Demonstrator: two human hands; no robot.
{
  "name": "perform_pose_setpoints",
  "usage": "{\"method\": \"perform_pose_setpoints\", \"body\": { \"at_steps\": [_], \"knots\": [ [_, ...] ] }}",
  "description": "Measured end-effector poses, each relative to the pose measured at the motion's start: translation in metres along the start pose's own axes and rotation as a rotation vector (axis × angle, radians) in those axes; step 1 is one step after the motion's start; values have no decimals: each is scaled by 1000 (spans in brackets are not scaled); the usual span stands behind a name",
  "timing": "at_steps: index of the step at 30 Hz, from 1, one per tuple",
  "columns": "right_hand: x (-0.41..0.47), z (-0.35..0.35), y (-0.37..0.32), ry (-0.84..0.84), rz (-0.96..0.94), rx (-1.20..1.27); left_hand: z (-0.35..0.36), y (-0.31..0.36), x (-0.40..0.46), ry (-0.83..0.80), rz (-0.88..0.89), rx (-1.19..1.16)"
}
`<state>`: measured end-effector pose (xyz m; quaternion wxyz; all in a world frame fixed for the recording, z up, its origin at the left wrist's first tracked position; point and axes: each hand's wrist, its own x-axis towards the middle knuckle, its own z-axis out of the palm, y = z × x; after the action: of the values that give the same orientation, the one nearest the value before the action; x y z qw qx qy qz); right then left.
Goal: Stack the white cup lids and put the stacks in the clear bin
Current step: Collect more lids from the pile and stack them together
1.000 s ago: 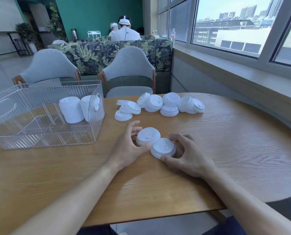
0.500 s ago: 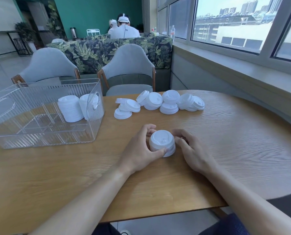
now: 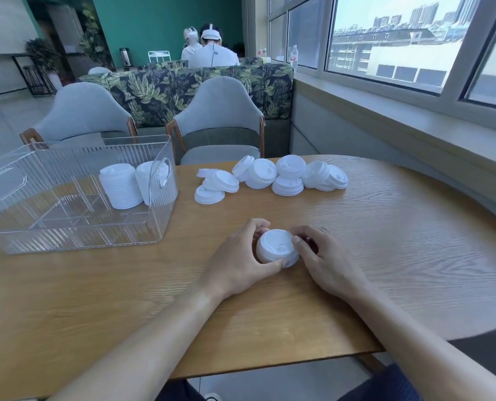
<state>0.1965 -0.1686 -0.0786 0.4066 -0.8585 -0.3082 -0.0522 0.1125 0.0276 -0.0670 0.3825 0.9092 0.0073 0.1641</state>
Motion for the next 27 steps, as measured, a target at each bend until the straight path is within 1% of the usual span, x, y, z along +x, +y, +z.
{"method": "perform_pose_setpoints", "body": {
  "at_steps": [12,20,24,27],
  "knots": [
    [1,0,1,29,-56,-29,-2,-4,2,-30,-36,131],
    [1,2,2,45,-68,-54,-3,-3,3,-42,-56,149],
    [0,1,-1,34,-53,-56,-3,-2,2,-54,-62,165],
    [-2,0,-4,14,-66,-85,-4,3,0,-61,-34,199]
  ]
}}
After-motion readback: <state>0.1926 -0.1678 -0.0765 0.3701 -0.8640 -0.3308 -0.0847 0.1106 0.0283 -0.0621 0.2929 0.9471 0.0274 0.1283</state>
